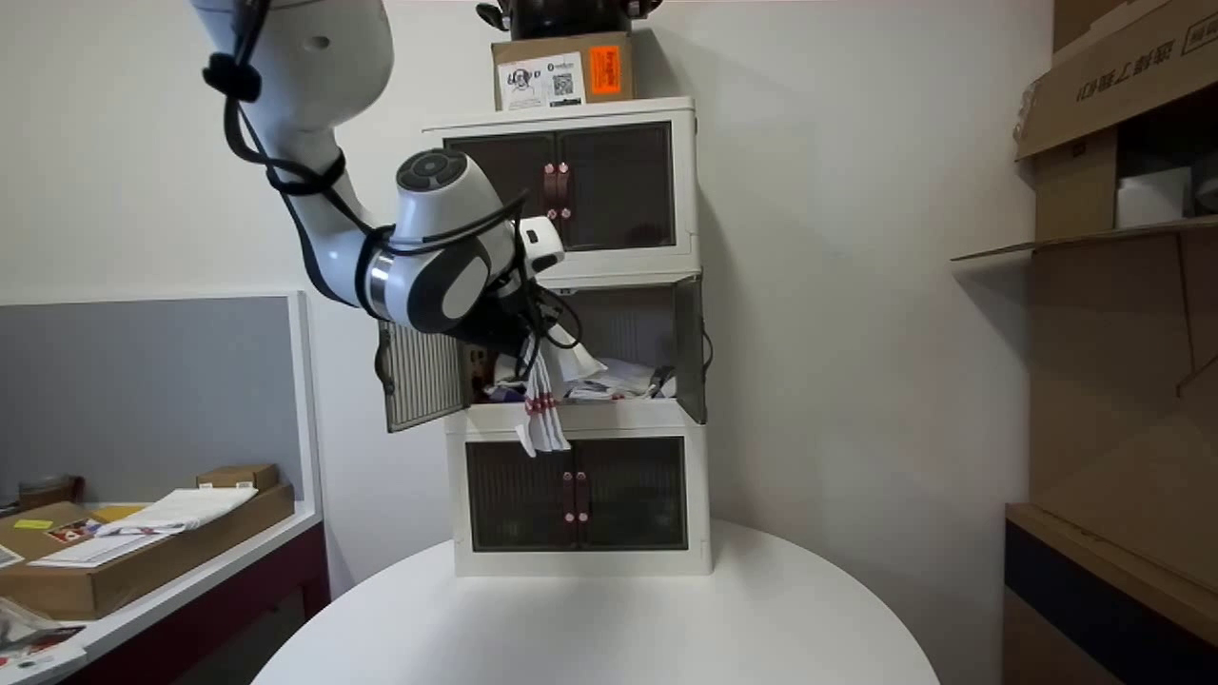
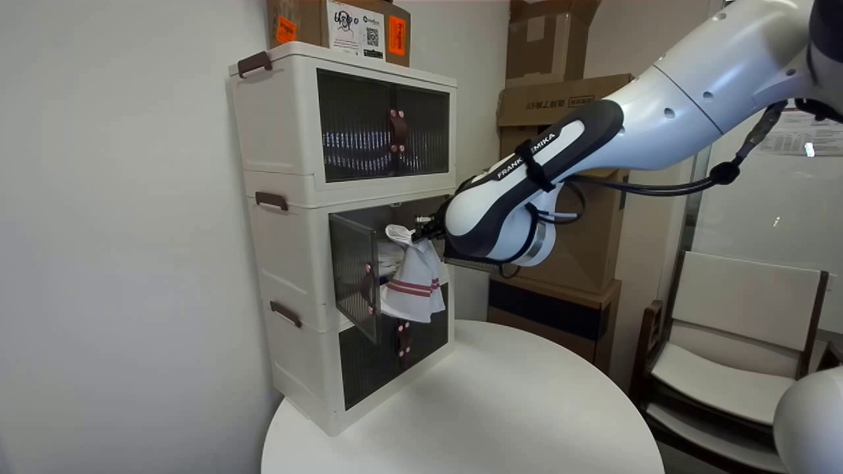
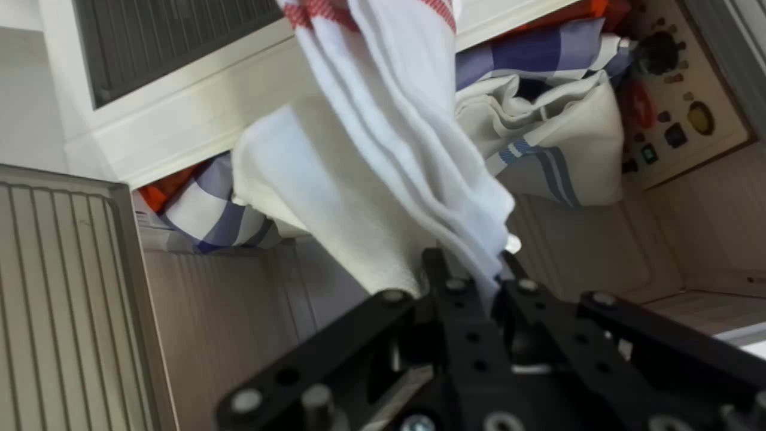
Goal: Put the towel inside the shelf in the middle
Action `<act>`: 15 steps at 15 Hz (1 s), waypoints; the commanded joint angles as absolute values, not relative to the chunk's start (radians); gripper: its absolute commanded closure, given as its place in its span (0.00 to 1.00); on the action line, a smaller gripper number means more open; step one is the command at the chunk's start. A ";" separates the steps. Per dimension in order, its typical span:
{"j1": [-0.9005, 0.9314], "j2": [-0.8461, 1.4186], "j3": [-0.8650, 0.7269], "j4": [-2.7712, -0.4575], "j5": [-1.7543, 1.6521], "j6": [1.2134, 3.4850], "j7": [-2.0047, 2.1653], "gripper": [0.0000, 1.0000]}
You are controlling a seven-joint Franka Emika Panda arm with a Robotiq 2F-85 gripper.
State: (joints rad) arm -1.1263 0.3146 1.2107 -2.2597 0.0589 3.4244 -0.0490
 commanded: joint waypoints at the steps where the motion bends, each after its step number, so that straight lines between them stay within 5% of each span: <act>1: -0.867 0.393 0.960 -2.153 0.046 3.418 0.024 0.98; 7: -0.517 0.566 0.663 -1.886 0.138 3.406 -0.003 0.98; 15: -0.541 0.764 0.662 -1.527 0.109 3.329 0.019 0.98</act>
